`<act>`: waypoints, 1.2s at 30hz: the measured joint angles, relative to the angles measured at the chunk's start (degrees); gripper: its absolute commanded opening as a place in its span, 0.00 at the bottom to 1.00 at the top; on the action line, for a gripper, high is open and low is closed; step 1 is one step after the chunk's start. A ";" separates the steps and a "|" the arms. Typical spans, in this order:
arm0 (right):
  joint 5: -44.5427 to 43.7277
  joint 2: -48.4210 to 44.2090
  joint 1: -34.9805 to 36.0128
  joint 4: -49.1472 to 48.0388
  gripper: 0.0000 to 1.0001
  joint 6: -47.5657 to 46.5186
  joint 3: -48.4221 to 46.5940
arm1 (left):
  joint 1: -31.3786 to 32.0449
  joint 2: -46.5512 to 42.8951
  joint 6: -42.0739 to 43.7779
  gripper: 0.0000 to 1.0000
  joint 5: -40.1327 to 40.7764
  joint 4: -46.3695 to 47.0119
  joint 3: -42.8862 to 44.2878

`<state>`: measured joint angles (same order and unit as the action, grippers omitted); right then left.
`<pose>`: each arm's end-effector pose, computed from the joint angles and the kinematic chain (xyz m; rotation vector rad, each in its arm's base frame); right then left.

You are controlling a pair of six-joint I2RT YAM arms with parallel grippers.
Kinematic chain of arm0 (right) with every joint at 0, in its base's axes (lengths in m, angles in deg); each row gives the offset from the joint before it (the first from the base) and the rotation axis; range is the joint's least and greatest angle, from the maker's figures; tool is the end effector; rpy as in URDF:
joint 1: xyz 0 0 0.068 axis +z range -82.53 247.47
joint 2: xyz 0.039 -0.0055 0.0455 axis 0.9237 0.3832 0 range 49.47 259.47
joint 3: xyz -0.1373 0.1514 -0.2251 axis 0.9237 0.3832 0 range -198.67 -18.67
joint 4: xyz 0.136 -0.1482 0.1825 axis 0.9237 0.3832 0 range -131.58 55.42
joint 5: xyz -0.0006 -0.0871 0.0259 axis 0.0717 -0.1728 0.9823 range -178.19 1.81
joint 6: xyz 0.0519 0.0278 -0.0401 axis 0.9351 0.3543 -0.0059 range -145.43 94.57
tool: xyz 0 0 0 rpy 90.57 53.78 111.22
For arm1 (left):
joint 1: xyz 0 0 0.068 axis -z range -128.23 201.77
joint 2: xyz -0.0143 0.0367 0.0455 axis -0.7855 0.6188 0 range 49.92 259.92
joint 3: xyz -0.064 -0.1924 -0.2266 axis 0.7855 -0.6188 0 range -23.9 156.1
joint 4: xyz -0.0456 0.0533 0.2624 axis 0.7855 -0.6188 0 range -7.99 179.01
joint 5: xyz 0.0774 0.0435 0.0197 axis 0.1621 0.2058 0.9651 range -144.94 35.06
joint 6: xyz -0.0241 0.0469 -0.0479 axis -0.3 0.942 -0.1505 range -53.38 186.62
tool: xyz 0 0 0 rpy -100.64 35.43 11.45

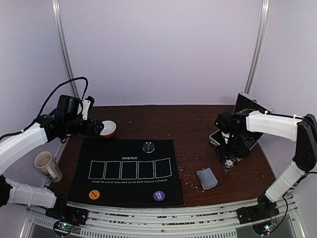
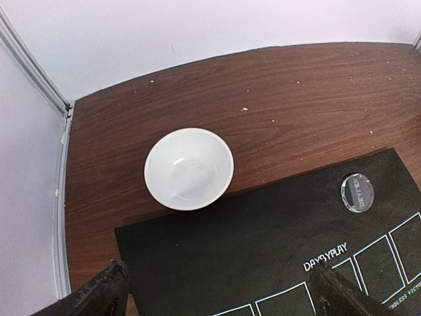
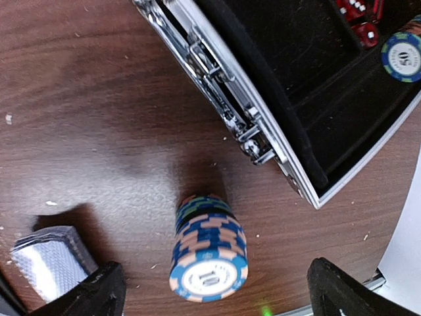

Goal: Distribute texas hold em gaming equipment
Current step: Pick up the pile of poker chips from the pile of poker chips.

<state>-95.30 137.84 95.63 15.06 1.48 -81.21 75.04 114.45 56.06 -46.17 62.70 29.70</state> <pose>0.2549 0.1283 0.2211 -0.0200 2.9671 -0.0730 0.2427 -0.0946 0.3115 0.1613 2.2104 -0.1572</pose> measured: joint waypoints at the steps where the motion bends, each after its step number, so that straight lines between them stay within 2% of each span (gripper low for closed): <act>1: 0.22 0.74 -0.37 -0.50 0.93 -0.24 0.52 | 0.00 0.00 0.20 0.98 0.00 0.09 -0.07; 6: 2.29 3.43 -1.51 -2.54 0.83 -1.66 2.10 | 0.00 0.00 0.72 0.98 0.04 0.31 -0.15; 17: 3.65 6.14 -1.97 -5.14 0.68 -2.86 2.27 | 0.00 0.20 1.29 0.98 0.07 0.83 -0.15; 23: 3.58 7.21 -1.97 -5.64 0.55 -3.08 2.80 | 0.00 0.20 1.33 0.98 0.04 0.85 -0.15; 25: 3.58 7.21 -1.97 -5.62 0.50 -3.17 2.97 | 0.00 0.20 1.33 0.98 0.07 0.87 -0.15; 36: 3.39 7.19 -2.16 -4.92 0.10 -3.08 3.08 | 0.00 0.20 1.60 0.98 0.04 0.90 -0.15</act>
<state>-91.92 145.04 93.47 10.14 -1.60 -78.13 75.04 114.65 57.65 -46.12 63.60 29.55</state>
